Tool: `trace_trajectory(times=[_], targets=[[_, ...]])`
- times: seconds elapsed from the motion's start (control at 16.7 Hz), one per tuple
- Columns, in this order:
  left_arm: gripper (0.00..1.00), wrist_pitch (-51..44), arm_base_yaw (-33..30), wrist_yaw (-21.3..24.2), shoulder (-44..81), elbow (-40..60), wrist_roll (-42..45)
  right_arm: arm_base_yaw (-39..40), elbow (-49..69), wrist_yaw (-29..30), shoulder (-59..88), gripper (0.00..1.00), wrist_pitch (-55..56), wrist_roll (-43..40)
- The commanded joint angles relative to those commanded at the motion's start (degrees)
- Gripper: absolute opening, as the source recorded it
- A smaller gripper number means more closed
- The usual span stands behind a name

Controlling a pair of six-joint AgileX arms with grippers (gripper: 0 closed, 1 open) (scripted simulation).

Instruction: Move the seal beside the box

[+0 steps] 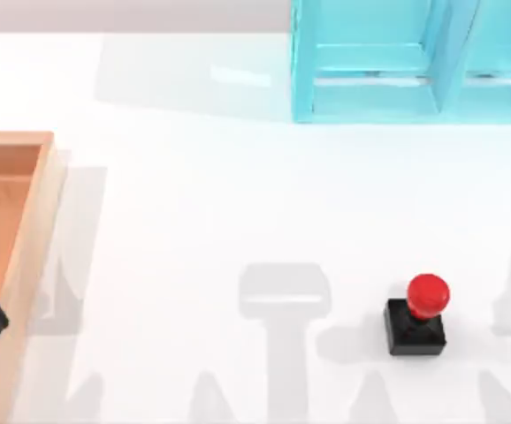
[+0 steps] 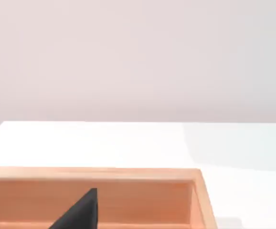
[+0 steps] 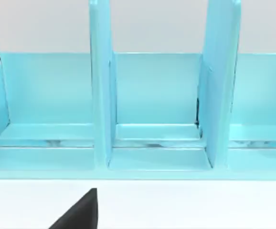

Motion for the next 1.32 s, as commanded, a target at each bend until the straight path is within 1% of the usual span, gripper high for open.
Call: trace_trajectory(times=[0.18, 0.3, 0.48, 0.66, 0.9, 1.32], targets=[[1.00, -0.52, -0.24, -0.05, 0.51, 0.24, 0.02, 0.00, 0.00, 0.00, 0.00, 1.00, 0.00, 0.00], [1.00, -3.13, -1.45, -0.32, 3.16, 1.62, 0.00, 0.00, 0.00, 0.00, 0.00, 1.00, 0.00, 0.00], [1.00, -10.63, -5.20, -1.24, 11.25, 6.99, -0.93, 0.00, 0.00, 0.00, 0.00, 1.00, 0.00, 0.00], [1.00, -20.29, -10.69, -2.35, 22.98, 16.63, -3.78, 0.00, 0.00, 0.00, 0.00, 1.00, 0.00, 0.00], [1.00, -33.25, -20.02, -3.18, 42.04, 36.61, -11.47, 0.00, 0.00, 0.00, 0.00, 1.00, 0.00, 0.00], [1.00, -52.00, -38.72, -3.30, 79.27, 84.18, -33.13, 0.00, 0.00, 0.00, 0.00, 1.00, 0.00, 0.00]])
